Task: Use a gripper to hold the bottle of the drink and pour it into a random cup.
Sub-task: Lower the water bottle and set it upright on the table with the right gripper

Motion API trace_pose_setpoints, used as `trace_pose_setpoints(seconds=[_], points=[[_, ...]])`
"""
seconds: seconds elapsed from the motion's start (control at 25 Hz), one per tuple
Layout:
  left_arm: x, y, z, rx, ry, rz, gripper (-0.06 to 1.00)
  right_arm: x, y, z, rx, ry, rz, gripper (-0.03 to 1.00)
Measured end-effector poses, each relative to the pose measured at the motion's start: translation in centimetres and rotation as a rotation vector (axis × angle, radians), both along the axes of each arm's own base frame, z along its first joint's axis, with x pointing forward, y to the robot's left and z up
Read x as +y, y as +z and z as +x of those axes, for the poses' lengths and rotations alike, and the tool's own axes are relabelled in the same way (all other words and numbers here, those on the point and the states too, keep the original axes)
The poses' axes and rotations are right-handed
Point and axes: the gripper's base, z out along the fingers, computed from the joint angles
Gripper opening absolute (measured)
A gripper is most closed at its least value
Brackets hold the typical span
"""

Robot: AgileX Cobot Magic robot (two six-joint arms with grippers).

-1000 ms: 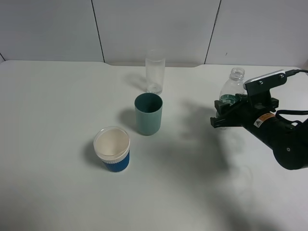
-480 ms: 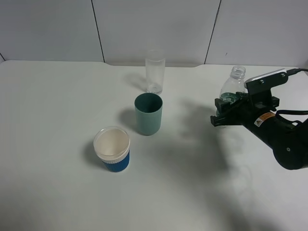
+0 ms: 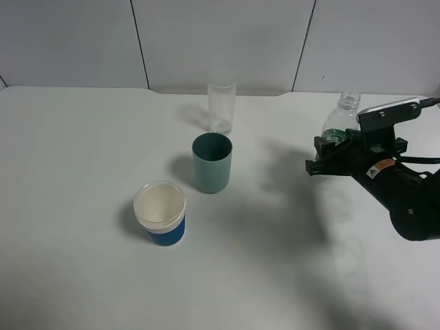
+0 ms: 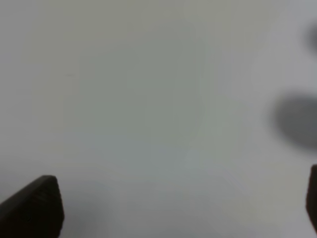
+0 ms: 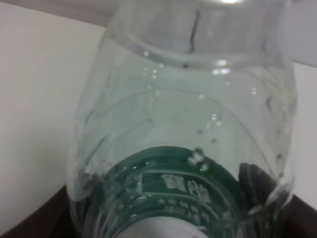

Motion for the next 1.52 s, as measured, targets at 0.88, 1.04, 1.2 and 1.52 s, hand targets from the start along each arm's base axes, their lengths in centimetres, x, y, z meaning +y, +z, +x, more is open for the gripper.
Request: trace_pose_setpoints(seconds=[0.88, 1.04, 1.2, 1.52], points=[[0.0, 0.0, 0.0, 0.0, 0.0, 0.0, 0.99, 0.1, -1.5, 0.6, 0.024, -0.007, 0.004, 0.57], [0.0, 0.0, 0.0, 0.0, 0.0, 0.0, 0.99, 0.1, -1.5, 0.6, 0.024, -0.007, 0.004, 0.57], [0.0, 0.0, 0.0, 0.0, 0.0, 0.0, 0.99, 0.1, -1.5, 0.6, 0.024, -0.007, 0.004, 0.58], [0.0, 0.0, 0.0, 0.0, 0.0, 0.0, 0.99, 0.1, -1.7, 0.5, 0.036, -0.006, 0.002, 0.78]])
